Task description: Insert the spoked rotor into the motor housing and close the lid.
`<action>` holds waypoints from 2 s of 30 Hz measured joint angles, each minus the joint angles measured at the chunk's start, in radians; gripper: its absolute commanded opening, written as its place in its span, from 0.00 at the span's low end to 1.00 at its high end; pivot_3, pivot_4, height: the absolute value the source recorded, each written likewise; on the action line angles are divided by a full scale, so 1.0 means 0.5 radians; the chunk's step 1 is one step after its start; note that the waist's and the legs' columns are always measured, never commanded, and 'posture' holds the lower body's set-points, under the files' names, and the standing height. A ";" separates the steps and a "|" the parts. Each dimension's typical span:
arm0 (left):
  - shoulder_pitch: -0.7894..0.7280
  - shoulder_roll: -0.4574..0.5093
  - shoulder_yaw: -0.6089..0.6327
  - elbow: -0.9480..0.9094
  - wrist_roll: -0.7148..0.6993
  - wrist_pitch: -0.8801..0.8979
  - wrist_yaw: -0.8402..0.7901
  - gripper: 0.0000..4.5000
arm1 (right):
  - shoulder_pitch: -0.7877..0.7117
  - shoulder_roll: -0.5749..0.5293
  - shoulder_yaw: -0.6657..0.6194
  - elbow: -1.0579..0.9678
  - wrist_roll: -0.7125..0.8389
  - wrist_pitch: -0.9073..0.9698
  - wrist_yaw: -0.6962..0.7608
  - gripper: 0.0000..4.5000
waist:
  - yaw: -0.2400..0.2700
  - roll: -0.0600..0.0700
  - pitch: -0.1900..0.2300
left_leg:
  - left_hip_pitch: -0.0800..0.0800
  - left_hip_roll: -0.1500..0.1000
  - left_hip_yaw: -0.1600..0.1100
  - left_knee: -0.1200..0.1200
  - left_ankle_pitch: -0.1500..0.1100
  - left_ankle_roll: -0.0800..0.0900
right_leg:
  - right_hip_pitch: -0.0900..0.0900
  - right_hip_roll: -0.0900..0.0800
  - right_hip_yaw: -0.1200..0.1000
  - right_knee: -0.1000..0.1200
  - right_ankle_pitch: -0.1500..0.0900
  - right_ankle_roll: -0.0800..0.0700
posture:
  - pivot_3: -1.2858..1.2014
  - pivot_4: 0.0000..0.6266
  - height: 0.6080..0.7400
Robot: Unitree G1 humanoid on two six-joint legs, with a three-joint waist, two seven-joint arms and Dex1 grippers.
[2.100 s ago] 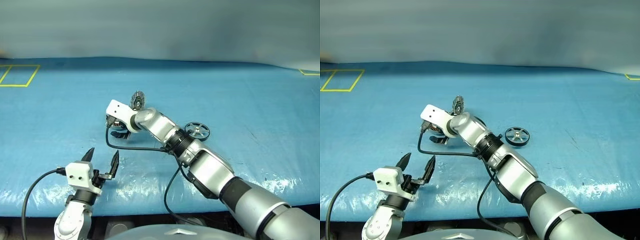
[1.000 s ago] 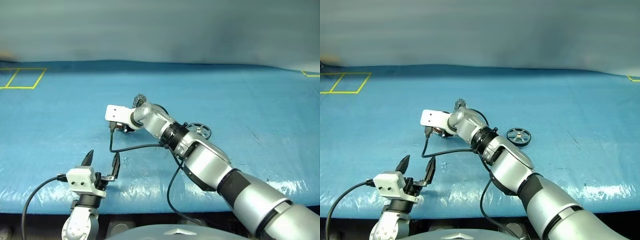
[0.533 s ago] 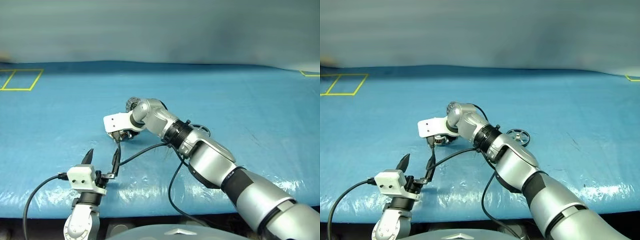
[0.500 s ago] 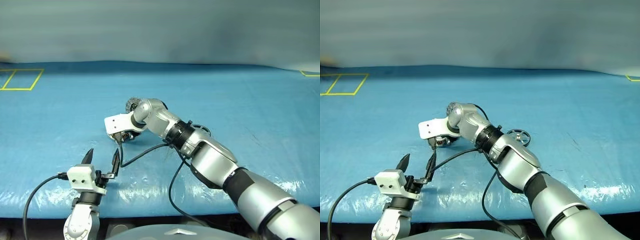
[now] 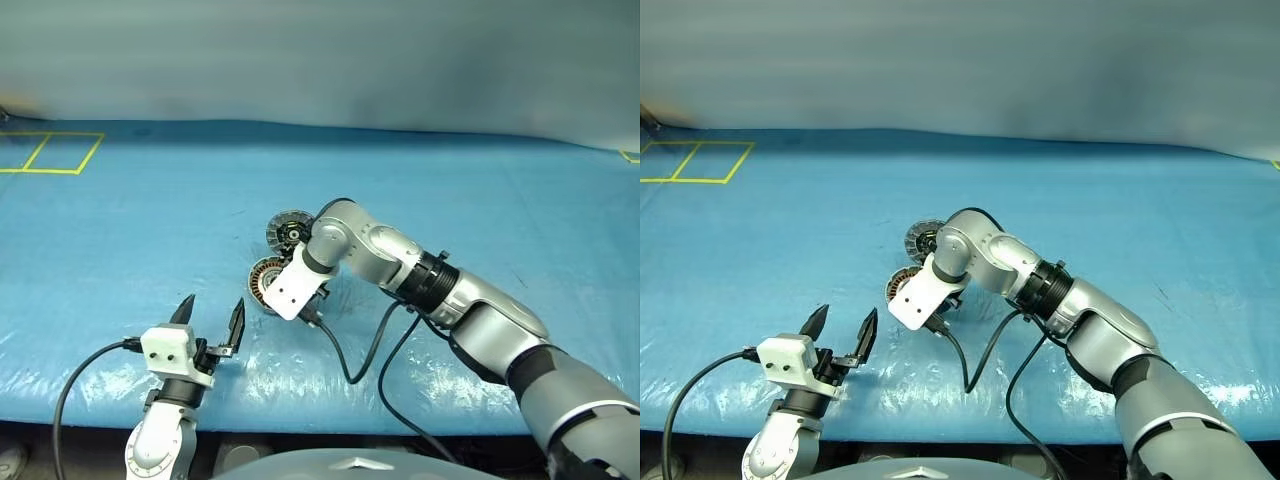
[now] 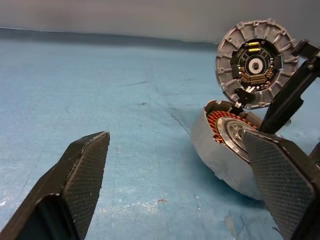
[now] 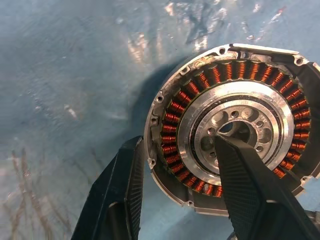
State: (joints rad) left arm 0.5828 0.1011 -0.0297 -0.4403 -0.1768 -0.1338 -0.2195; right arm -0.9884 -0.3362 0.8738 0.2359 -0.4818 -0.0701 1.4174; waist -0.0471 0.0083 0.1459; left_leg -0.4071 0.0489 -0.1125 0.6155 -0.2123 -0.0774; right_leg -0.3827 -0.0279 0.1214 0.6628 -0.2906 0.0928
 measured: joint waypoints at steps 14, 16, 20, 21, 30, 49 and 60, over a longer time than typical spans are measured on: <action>-0.040 0.012 -0.040 0.000 -0.001 0.046 -0.012 1.00 | 0.105 -0.081 -0.080 -0.201 -0.005 -0.010 0.161 0.41 | 0.003 -0.011 0.006 | 0.007 0.000 -0.001 -0.003 0.000 0.000 | 0.011 0.000 0.000 0.000 0.000 -0.001 | 0.52 0.24 1.00; -0.052 0.033 -0.040 0.000 -0.004 0.064 -0.031 1.00 | 0.120 -0.072 -0.101 -0.221 0.000 0.034 0.181 0.56 | 0.001 -0.011 0.006 | 0.007 0.000 -0.001 -0.005 0.000 0.000 | 0.012 0.000 0.000 0.000 0.000 -0.001 | 0.52 0.24 1.00; -0.092 0.056 -0.034 0.000 -0.023 0.093 -0.063 1.00 | 0.163 -0.039 -0.109 -0.241 0.046 0.137 0.221 0.84 | -0.003 -0.012 0.012 | 0.006 0.000 -0.001 -0.005 0.000 0.000 | 0.012 0.000 0.000 0.001 0.001 -0.002 | 0.52 0.24 1.00; -0.107 0.070 -0.027 0.000 -0.040 0.111 -0.079 1.00 | 0.166 -0.037 -0.110 -0.251 0.055 0.177 0.235 0.90 | -0.007 -0.013 0.014 | 0.006 0.000 -0.001 -0.005 0.000 0.000 | 0.012 0.000 0.000 0.002 0.002 -0.004 | 0.52 0.24 1.00; -0.261 0.154 -0.032 0.007 -0.079 0.215 -0.181 1.00 | 0.174 -0.182 -0.275 -0.619 0.310 0.425 0.364 0.90 | -0.022 -0.016 0.033 | -0.003 0.001 -0.004 -0.006 0.000 0.000 | 0.005 0.000 -0.004 0.003 0.011 -0.001 | 0.52 0.24 1.00; -0.407 0.447 -0.027 -0.116 -0.176 0.480 -0.437 1.00 | 1.296 0.011 -1.233 -1.565 0.587 1.993 -1.151 0.90 | -0.036 -0.020 0.034 | -0.009 0.003 -0.005 -0.005 0.001 -0.001 | -0.003 0.003 -0.004 0.006 0.011 -0.001 | 0.52 0.24 1.00; -0.344 0.506 -0.023 -0.178 -0.117 0.506 -0.430 1.00 | 1.395 0.482 -1.176 -0.820 0.595 1.658 -1.947 0.90 | -0.041 -0.021 0.034 | -0.009 0.003 -0.005 -0.006 0.001 -0.001 | -0.003 0.002 -0.004 0.006 0.011 -0.001 | 0.52 0.24 1.00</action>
State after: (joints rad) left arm 0.4110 0.3543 -0.0410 -0.5295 -0.2353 0.1190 -0.4343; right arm -0.2908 -0.0951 0.2858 -0.1741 -0.1843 0.7587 0.4438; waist -0.0679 -0.0022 0.1631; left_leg -0.4118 0.0503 -0.1149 0.6127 -0.2119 -0.0778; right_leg -0.3840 -0.0267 0.1193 0.6657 -0.2850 0.0921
